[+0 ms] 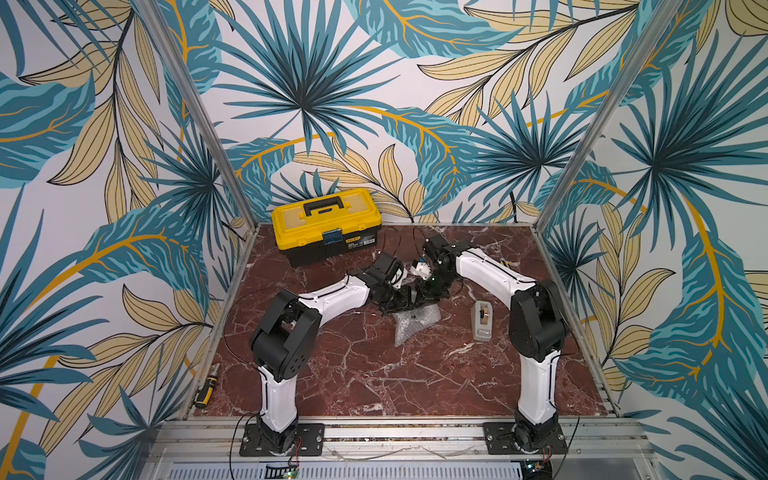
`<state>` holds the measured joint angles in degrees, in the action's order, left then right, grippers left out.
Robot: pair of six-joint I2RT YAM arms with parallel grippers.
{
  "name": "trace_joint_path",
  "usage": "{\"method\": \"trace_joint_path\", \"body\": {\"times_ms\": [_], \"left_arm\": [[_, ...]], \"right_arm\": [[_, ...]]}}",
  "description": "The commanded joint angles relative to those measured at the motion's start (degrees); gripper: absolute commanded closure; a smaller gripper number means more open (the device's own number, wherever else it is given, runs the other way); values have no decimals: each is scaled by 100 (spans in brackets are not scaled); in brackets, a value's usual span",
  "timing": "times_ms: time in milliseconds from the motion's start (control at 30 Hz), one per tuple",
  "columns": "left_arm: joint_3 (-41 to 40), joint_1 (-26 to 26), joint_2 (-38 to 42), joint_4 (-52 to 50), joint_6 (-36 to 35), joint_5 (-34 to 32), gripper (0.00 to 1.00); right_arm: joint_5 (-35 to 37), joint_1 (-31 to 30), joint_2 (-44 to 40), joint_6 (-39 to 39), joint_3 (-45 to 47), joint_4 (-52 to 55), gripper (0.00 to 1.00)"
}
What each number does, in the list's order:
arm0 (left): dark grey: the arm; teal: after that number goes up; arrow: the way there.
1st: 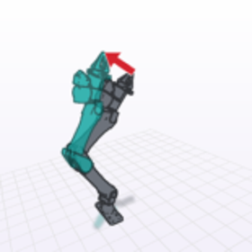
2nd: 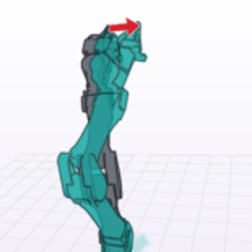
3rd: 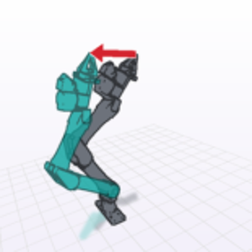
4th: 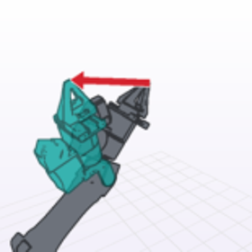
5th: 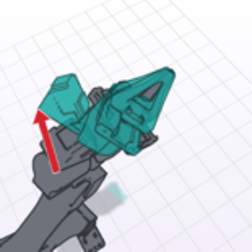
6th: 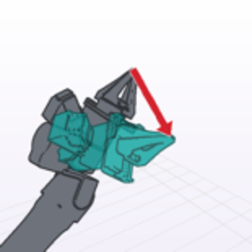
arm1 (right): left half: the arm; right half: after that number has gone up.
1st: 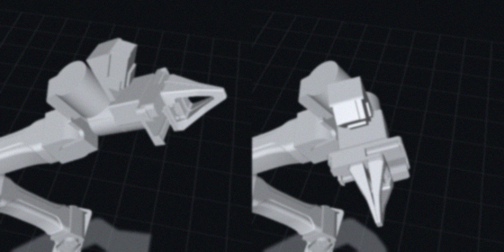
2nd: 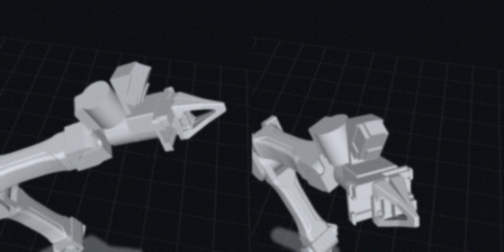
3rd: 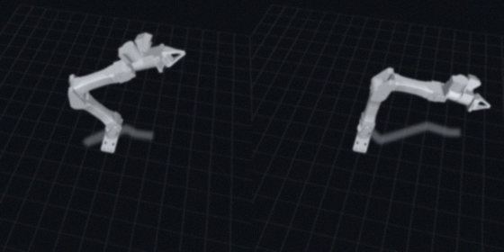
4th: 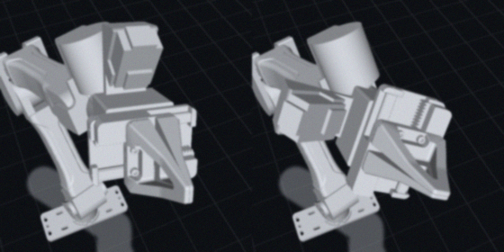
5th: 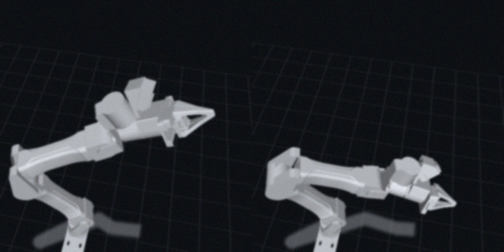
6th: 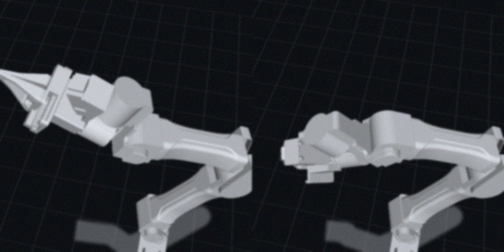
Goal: Wrap mugs in bubble wrap
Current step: Stick the tape on the bubble wrap.
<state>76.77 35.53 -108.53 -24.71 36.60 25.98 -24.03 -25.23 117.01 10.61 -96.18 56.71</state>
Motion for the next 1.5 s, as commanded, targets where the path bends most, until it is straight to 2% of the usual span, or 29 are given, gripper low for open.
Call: {"method": "trace_joint_path", "body": {"times_ms": [0,333,567,1167,1467], "left_arm": [[12,76,269,-258,-109,-38,85],[29,112,368,-227,-127,-216,81],[26,114,210,-178,-5,-422,90],[154,111,78,115,194,-483,92],[171,110,-54,186,346,-630,98]], "right_arm": [[250,10,252,131,-15,8,100],[129,-12,256,166,-8,-120,100],[48,-25,223,165,-7,-173,100],[46,-130,200,180,104,-230,100],[118,-136,-84,254,447,-412,100]]}}
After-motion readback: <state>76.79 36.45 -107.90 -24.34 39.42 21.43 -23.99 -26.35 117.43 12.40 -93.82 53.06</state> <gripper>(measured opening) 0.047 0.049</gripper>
